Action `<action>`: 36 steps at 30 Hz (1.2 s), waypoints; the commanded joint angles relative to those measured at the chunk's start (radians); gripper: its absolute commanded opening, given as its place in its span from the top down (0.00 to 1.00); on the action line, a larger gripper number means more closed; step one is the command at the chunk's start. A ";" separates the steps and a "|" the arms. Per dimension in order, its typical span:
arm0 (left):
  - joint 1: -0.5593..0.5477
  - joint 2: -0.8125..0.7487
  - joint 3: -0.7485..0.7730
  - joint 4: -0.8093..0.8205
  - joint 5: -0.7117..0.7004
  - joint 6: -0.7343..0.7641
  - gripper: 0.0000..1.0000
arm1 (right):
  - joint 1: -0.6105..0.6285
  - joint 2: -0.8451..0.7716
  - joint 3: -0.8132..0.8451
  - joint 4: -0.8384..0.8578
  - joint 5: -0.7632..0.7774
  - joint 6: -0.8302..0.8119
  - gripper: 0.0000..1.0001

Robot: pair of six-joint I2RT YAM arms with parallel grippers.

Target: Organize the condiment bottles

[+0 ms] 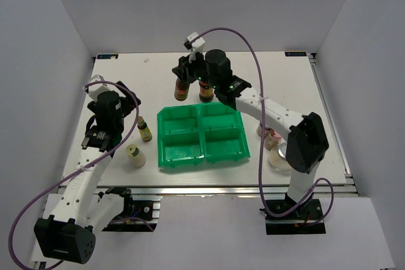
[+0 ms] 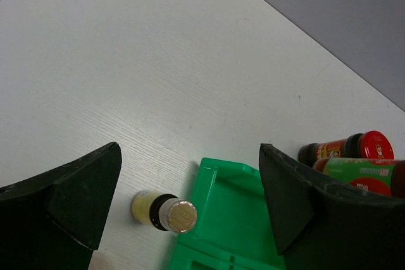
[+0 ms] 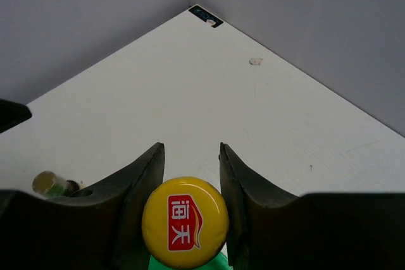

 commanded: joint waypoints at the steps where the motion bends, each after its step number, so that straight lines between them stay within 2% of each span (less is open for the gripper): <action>1: 0.004 -0.020 -0.009 -0.002 -0.014 -0.004 0.02 | 0.004 -0.084 -0.085 0.138 -0.041 -0.025 1.00; 7: 0.004 -0.015 -0.008 -0.002 -0.012 -0.006 0.02 | 0.018 -0.124 -0.181 0.154 -0.026 -0.040 1.00; 18: 0.004 -0.011 -0.006 -0.004 -0.011 -0.008 0.02 | 0.032 -0.075 -0.235 0.194 -0.037 -0.040 1.00; 33: 0.004 0.002 0.005 -0.024 -0.037 -0.023 0.02 | 0.061 -0.037 -0.406 0.365 0.028 -0.079 1.00; 34: 0.004 0.006 0.008 -0.022 -0.031 -0.026 0.02 | 0.062 -0.038 -0.409 0.367 0.032 -0.074 0.95; 36: 0.004 0.012 0.014 -0.030 -0.018 -0.032 0.02 | 0.062 -0.047 -0.424 0.370 0.036 -0.069 0.75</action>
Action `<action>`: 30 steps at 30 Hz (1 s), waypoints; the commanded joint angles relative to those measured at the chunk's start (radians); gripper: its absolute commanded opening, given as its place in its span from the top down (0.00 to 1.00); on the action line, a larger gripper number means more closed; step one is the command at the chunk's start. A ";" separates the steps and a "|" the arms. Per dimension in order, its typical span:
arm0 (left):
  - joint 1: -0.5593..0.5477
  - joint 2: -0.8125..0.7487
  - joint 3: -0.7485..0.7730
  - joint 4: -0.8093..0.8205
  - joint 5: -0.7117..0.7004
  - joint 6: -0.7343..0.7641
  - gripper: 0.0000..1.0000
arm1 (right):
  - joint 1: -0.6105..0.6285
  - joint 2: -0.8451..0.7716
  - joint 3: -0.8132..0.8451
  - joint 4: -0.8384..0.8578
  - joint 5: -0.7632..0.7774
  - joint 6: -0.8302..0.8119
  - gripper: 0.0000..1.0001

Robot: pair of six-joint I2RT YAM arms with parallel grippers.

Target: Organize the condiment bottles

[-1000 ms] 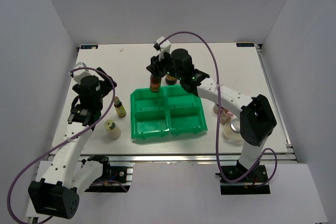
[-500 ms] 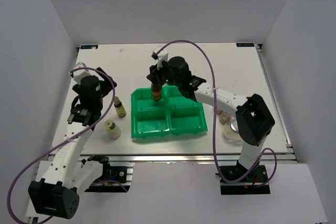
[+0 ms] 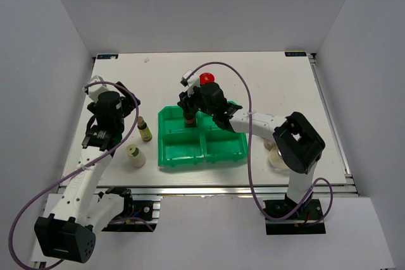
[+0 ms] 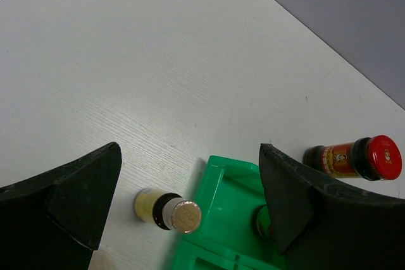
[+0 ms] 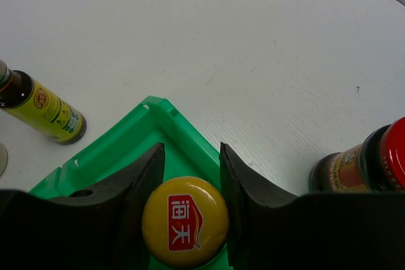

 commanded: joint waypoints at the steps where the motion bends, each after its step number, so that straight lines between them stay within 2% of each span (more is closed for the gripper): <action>1: 0.004 0.012 0.020 -0.026 0.005 -0.025 0.02 | 0.005 -0.042 -0.013 0.145 0.019 0.009 0.70; 2: 0.004 0.017 0.023 -0.032 0.006 -0.031 0.02 | 0.005 -0.049 -0.022 0.145 0.021 0.015 0.64; 3: 0.004 0.022 0.028 -0.041 0.006 -0.039 0.02 | 0.003 -0.052 -0.025 0.145 0.021 0.021 0.52; 5: 0.004 0.037 0.044 -0.068 0.012 -0.060 0.02 | 0.005 -0.074 -0.045 0.157 0.024 0.023 0.43; 6: 0.004 0.041 0.051 -0.078 0.016 -0.069 0.02 | 0.005 -0.080 -0.051 0.160 0.024 0.023 0.35; 9: 0.004 0.055 0.074 -0.106 0.038 -0.098 0.02 | 0.005 -0.123 -0.065 0.162 0.068 0.049 0.24; 11: 0.004 0.064 0.084 -0.112 0.060 -0.103 0.02 | 0.005 -0.140 -0.067 0.157 0.077 0.051 0.22; 13: 0.005 0.074 0.098 -0.133 0.083 -0.114 0.02 | 0.005 -0.158 -0.068 0.156 0.081 0.052 0.15; 15: 0.004 0.080 0.112 -0.167 0.088 -0.129 0.02 | 0.005 -0.189 -0.068 0.153 0.084 0.058 0.11; 24: -0.009 0.111 0.121 -0.285 0.157 -0.126 0.02 | 0.005 -0.362 -0.131 0.131 0.252 0.100 0.11; 30: -0.127 0.152 0.141 -0.350 0.014 -0.126 0.03 | 0.005 -0.535 -0.269 0.102 0.395 0.123 0.11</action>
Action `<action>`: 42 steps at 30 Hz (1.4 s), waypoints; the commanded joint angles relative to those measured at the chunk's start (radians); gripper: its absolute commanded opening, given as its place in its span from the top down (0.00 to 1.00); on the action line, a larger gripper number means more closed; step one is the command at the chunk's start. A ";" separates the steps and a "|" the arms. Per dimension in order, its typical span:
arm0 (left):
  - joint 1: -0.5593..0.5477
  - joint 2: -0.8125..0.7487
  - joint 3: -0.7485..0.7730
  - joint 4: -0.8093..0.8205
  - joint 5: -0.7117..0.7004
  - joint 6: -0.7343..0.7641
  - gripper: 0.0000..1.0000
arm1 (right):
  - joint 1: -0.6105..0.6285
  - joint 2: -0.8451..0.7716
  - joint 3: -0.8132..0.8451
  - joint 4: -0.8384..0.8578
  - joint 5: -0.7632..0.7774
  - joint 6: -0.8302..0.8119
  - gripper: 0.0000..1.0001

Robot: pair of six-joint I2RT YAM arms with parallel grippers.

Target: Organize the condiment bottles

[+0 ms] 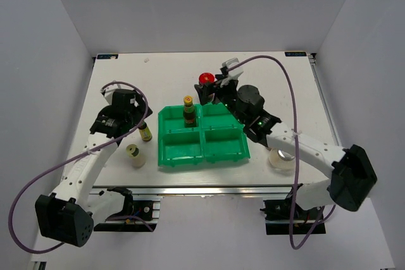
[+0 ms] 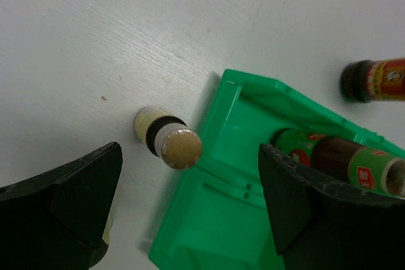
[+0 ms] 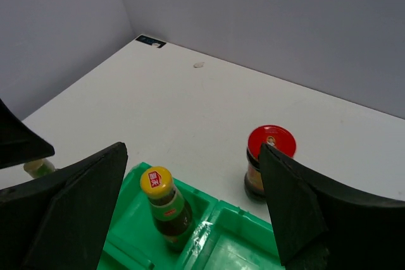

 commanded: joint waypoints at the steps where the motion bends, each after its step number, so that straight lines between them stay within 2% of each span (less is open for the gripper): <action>1: -0.068 0.024 0.056 -0.075 -0.107 0.002 0.03 | 0.004 -0.107 -0.059 0.005 0.126 0.033 0.11; 3: -0.115 0.064 0.073 -0.104 -0.203 -0.010 0.05 | 0.004 -0.149 -0.105 -0.032 0.162 0.042 0.11; 9: -0.141 0.146 0.086 -0.162 -0.309 -0.050 0.09 | 0.004 -0.290 -0.228 -0.061 0.225 0.074 0.11; 16: -0.146 0.176 0.065 -0.101 -0.282 -0.034 0.18 | 0.002 -0.374 -0.292 -0.096 0.307 0.086 0.11; 27: -0.146 0.203 0.063 -0.084 -0.264 -0.024 0.42 | 0.002 -0.393 -0.302 -0.136 0.380 0.094 0.11; 33: -0.152 0.232 0.077 -0.104 -0.273 -0.025 0.44 | 0.002 -0.416 -0.309 -0.144 0.416 0.091 0.11; 36: -0.157 0.248 0.089 -0.116 -0.273 -0.025 0.50 | 0.002 -0.431 -0.320 -0.141 0.435 0.088 0.11; 39: -0.163 0.255 0.112 -0.138 -0.286 -0.031 0.61 | 0.001 -0.443 -0.325 -0.139 0.452 0.085 0.11; 41: -0.166 0.254 0.134 -0.150 -0.293 -0.034 0.73 | 0.001 -0.447 -0.328 -0.139 0.461 0.082 0.11; 42: -0.167 0.251 0.142 -0.153 -0.297 -0.034 0.76 | 0.001 -0.448 -0.328 -0.141 0.466 0.082 0.11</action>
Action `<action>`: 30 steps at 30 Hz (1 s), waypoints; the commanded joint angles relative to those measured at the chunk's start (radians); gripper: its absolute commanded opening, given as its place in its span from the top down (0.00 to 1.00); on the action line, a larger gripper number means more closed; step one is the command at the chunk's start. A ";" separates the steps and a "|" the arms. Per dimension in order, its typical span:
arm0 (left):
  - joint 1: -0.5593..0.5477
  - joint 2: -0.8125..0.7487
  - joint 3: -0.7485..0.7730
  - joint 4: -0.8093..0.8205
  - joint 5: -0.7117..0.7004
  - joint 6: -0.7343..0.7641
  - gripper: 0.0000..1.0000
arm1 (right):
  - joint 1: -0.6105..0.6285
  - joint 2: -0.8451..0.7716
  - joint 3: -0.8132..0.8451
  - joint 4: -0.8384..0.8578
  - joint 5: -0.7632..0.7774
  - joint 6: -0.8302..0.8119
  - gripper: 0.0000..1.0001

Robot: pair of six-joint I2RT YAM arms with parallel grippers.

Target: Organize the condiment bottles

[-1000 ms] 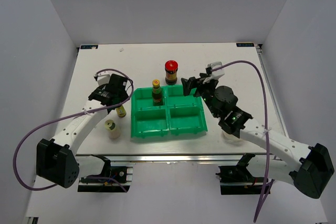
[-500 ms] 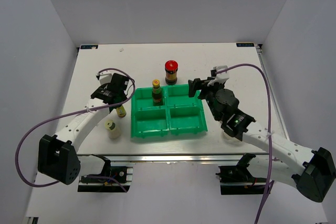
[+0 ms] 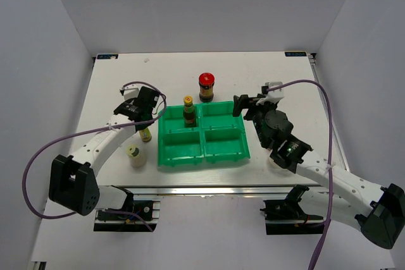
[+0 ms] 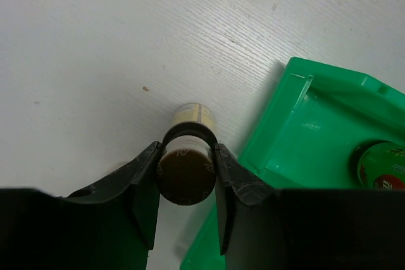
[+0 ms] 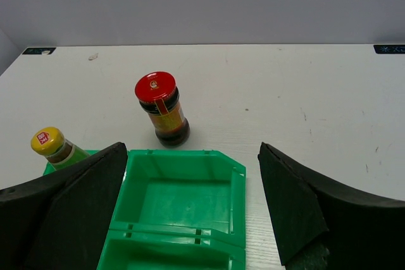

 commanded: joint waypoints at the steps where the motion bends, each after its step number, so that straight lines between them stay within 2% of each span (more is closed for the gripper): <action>1: -0.007 -0.020 0.070 -0.025 -0.048 -0.005 0.78 | 0.001 -0.020 -0.008 0.022 0.054 0.000 0.11; 4: -0.007 -0.028 0.115 -0.037 -0.064 -0.005 0.81 | 0.001 -0.021 -0.010 0.022 0.060 -0.003 0.11; 5: -0.007 -0.029 0.129 -0.037 -0.065 0.003 0.90 | -0.001 -0.021 -0.010 0.023 0.060 -0.003 0.11; 7: -0.007 -0.037 0.169 -0.033 -0.070 0.005 1.00 | -0.001 -0.021 -0.010 0.023 0.060 -0.003 0.11; 10: -0.011 -0.049 0.192 0.018 -0.035 0.040 1.00 | -0.001 -0.024 -0.013 0.022 0.068 -0.003 0.11; 15: -0.034 -0.048 0.201 0.119 0.102 0.113 1.00 | -0.007 -0.029 -0.017 0.025 0.082 -0.006 0.11; 22: -0.135 0.024 0.229 0.170 0.116 0.141 1.00 | -0.013 -0.017 -0.020 0.036 0.088 -0.020 0.11; 30: -0.168 0.121 0.249 0.184 0.108 0.144 1.00 | -0.021 0.014 -0.011 0.033 0.074 -0.030 0.11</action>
